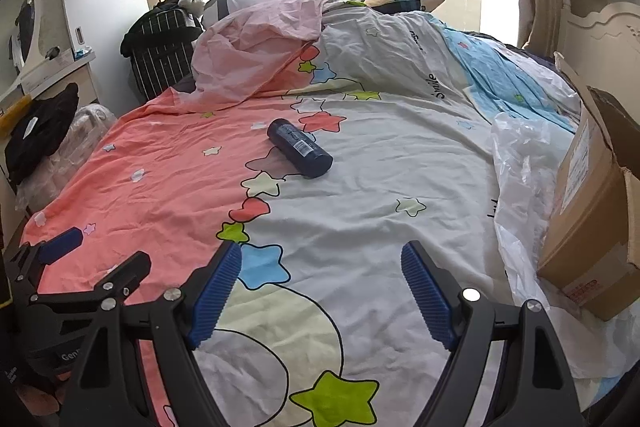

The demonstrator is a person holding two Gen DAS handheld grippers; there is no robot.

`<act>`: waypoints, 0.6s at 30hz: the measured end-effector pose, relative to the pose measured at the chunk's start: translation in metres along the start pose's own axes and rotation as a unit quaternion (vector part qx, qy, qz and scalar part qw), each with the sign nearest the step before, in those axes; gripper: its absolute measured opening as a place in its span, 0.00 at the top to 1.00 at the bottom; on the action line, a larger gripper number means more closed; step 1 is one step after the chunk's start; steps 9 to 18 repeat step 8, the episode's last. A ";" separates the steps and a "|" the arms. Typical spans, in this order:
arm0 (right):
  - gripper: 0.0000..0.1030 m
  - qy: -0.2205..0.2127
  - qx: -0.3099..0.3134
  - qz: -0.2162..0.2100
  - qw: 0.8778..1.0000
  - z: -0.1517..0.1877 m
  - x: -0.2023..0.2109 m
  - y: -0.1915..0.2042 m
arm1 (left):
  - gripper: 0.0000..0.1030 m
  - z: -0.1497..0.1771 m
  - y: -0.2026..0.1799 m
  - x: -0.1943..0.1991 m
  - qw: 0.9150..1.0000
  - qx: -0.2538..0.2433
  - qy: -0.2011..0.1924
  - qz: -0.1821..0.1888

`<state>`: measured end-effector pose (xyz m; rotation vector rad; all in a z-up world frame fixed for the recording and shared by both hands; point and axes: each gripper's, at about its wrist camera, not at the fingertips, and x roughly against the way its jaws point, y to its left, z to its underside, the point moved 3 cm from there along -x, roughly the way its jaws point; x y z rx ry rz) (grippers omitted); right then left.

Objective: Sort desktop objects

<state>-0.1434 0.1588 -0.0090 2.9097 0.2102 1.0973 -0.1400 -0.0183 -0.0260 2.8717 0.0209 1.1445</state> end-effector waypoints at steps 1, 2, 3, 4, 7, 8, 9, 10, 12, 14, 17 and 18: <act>0.23 0.000 0.000 0.000 1.000 0.000 0.001 0.000 | 0.00 0.000 -0.001 0.000 1.000 -0.001 0.000 0.001; 0.23 0.000 0.001 0.000 1.000 0.000 0.001 0.000 | 0.00 0.000 -0.002 0.000 1.000 -0.002 0.001 0.004; 0.23 -0.001 0.001 0.000 1.000 0.000 0.002 0.000 | 0.00 0.001 -0.003 0.000 1.000 -0.003 0.002 0.007; 0.23 -0.001 0.001 0.000 1.000 0.000 0.003 0.001 | 0.00 0.002 -0.005 0.000 1.000 -0.004 0.004 0.010; 0.23 -0.002 0.002 0.001 1.000 0.001 0.004 0.001 | 0.00 0.003 -0.008 0.000 1.000 -0.009 0.003 0.011; 0.23 -0.001 0.002 0.000 1.000 0.001 0.003 0.002 | 0.00 0.004 -0.009 0.001 1.000 -0.010 0.001 0.011; 0.23 -0.001 0.002 0.000 1.000 0.001 0.003 0.002 | 0.00 0.004 -0.009 0.001 1.000 -0.010 0.001 0.011; 0.23 -0.001 0.002 0.000 1.000 0.001 0.003 0.002 | 0.00 0.004 -0.009 0.001 1.000 -0.010 0.001 0.011; 0.23 -0.001 0.002 0.000 1.000 0.001 0.003 0.002 | 0.00 0.004 -0.009 0.001 1.000 -0.010 0.001 0.011; 0.23 -0.001 0.002 0.000 1.000 0.001 0.003 0.002 | 0.00 0.004 -0.009 0.001 1.000 -0.010 0.001 0.011; 0.23 -0.001 0.002 0.000 1.000 0.001 0.003 0.002 | 0.00 0.004 -0.009 0.001 1.000 -0.010 0.001 0.011; 0.23 -0.001 0.002 0.000 1.000 0.001 0.003 0.002 | 0.00 0.004 -0.009 0.001 1.000 -0.010 0.001 0.011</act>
